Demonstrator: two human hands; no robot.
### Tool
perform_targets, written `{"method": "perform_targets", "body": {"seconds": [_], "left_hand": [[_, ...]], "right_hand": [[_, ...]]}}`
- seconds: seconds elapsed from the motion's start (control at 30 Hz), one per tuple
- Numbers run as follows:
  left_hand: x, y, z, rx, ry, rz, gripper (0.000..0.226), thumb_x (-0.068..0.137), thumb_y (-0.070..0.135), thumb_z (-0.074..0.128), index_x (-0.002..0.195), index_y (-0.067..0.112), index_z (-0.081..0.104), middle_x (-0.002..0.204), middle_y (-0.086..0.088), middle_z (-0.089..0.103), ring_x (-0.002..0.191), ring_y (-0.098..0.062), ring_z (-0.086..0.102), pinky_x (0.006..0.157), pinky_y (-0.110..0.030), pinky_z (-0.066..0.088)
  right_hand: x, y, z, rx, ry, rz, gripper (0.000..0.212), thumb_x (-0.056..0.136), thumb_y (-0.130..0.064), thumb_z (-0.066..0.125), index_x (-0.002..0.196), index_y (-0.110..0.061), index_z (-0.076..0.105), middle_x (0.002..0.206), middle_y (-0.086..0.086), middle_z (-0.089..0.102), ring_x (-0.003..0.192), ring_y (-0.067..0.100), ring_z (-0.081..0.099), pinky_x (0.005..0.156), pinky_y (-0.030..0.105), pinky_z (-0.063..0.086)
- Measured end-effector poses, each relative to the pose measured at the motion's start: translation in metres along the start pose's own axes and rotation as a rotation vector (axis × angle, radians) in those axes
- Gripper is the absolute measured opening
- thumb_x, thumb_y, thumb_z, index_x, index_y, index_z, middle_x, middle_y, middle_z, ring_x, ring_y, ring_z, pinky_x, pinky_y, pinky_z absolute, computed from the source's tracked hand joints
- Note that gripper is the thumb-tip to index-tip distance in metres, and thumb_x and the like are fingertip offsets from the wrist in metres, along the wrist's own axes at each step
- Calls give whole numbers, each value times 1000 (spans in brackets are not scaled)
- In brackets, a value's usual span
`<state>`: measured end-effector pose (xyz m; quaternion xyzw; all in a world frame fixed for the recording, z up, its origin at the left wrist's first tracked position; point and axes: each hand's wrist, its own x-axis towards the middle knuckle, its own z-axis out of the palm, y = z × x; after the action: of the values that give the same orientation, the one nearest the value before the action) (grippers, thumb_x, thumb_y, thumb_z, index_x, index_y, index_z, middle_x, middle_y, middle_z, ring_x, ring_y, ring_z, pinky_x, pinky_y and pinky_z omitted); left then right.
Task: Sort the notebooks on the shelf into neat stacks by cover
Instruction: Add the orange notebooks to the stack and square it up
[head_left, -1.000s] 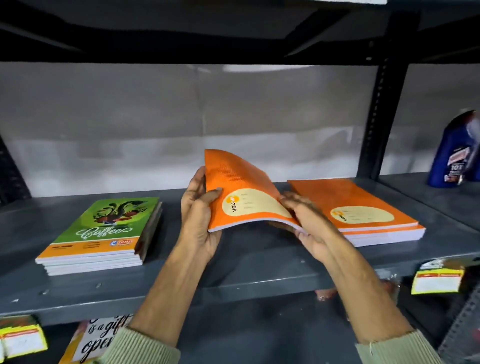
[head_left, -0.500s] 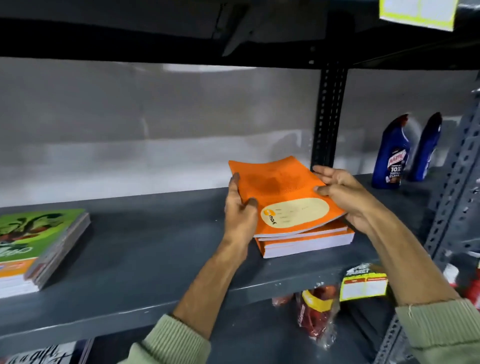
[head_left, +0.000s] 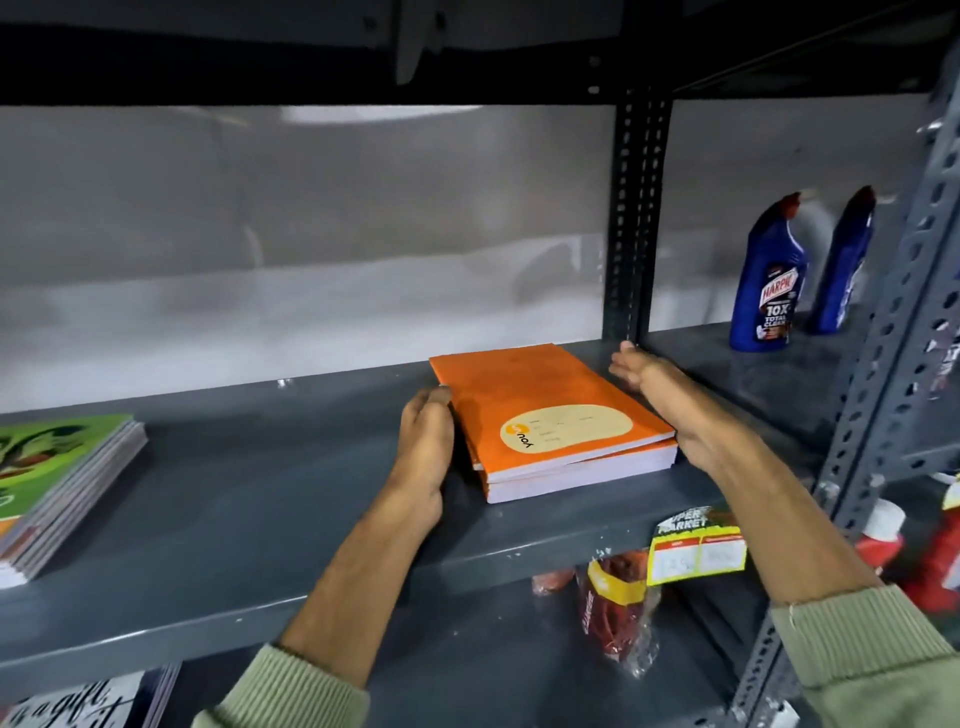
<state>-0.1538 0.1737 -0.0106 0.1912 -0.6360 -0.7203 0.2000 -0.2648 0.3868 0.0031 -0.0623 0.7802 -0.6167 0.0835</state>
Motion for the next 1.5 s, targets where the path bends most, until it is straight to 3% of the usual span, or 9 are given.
{"method": "perform_targets", "body": {"seconds": [0.17, 0.47, 0.6, 0.73, 0.93, 1.03, 1.1, 1.33, 1.5], "left_hand": [[2, 1, 8, 28, -106, -39, 44, 103, 35, 38, 122, 6, 64, 103, -16, 78, 77, -22, 73, 50, -22, 54], [7, -7, 21, 128, -180, -52, 68, 94, 65, 30, 153, 31, 31, 133, -3, 67, 104, -19, 72, 69, -24, 57], [-1, -4, 19, 120, -207, -57, 71, 98, 65, 25, 156, 25, 27, 133, -5, 66, 90, -11, 72, 43, -10, 51], [-11, -2, 17, 146, -244, -47, 77, 94, 71, 21, 157, 26, 24, 139, -4, 63, 98, -10, 70, 47, -10, 50], [-28, 7, -16, 188, -338, 67, 65, 90, 72, 40, 138, 31, 54, 118, 13, 73, 108, -1, 65, 93, -19, 44], [-40, 3, -39, 228, -366, 172, 27, 86, 41, 70, 112, 36, 67, 106, 25, 76, 104, 14, 64, 89, -6, 46], [-42, -1, -47, 237, -407, 213, 39, 72, 21, 82, 103, 37, 66, 101, 26, 76, 105, 15, 64, 87, -3, 47], [-35, -10, -45, 396, -357, 309, 45, 74, 17, 85, 102, 46, 65, 91, 32, 74, 101, 13, 67, 86, -5, 47], [-35, -9, -44, 350, -326, 267, 69, 75, 24, 83, 138, 10, 58, 124, 1, 72, 115, 0, 65, 108, -27, 46]], "right_hand": [[1, 4, 3, 126, -133, 73, 32, 99, -54, 45, 96, -33, 68, 71, -19, 74, 78, 9, 72, 77, 33, 57], [-16, -1, 4, 199, -137, 53, 40, 104, -31, 41, 129, -5, 58, 133, 19, 60, 132, 37, 52, 114, 47, 37], [-20, -4, 5, 167, -168, 44, 25, 97, -41, 50, 98, -25, 69, 108, 12, 75, 108, 32, 68, 110, 50, 43], [-17, -2, 4, 132, -162, 50, 49, 78, -56, 65, 115, -24, 70, 113, 11, 77, 110, 37, 70, 103, 57, 48], [-34, 0, -1, 22, -178, -87, 33, 91, -61, 51, 113, -40, 64, 124, -8, 66, 101, 13, 68, 94, 35, 50], [-49, 14, -10, -180, -175, -231, 63, 82, -70, 56, 140, -48, 48, 148, -17, 42, 131, 10, 44, 113, 42, 34], [-55, 18, -10, -208, -250, -283, 67, 81, -53, 67, 144, -43, 46, 139, -14, 51, 118, 3, 51, 97, 19, 40], [-47, 27, -9, -315, -232, -343, 82, 68, -45, 81, 143, -37, 51, 134, -10, 55, 113, -3, 52, 86, 12, 39], [-46, 28, -6, -313, -190, -376, 72, 75, -45, 79, 141, -37, 53, 121, -27, 58, 106, -14, 52, 80, 5, 39]]}}
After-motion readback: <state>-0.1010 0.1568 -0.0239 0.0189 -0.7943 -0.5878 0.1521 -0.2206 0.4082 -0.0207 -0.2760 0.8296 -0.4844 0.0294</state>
